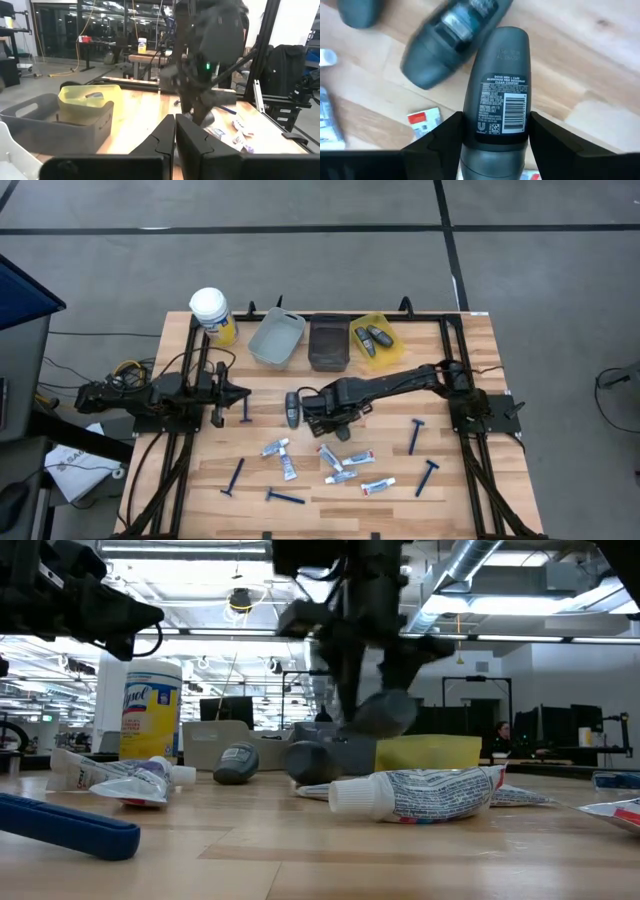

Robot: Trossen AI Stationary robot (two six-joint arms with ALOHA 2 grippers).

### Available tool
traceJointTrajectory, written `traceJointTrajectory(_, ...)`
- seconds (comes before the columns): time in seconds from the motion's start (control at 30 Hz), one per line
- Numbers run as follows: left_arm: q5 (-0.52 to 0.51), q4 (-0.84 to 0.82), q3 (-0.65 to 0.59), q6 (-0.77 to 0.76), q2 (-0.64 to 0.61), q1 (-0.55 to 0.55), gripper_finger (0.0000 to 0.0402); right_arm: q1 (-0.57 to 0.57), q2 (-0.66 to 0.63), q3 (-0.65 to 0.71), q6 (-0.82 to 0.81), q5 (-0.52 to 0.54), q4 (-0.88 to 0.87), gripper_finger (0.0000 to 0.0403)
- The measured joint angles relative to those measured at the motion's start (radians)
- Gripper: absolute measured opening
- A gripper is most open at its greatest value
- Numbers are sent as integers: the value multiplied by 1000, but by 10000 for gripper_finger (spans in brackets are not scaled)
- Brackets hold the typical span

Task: Pick & Place Travel size toiletries
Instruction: Put the deodorant into the yellow bin

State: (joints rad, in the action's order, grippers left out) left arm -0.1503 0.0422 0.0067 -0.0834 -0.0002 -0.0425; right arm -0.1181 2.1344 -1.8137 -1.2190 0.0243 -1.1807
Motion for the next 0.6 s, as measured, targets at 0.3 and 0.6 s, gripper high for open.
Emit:
traceJointTrajectory(0.3,0,0,0,0,0,0,10,128,-208,-1,94,133,-100,186)
traceJointTrajectory(0.6,-2,6,0,0,0,0,10,377,-315,-1,313,196,-202,186)
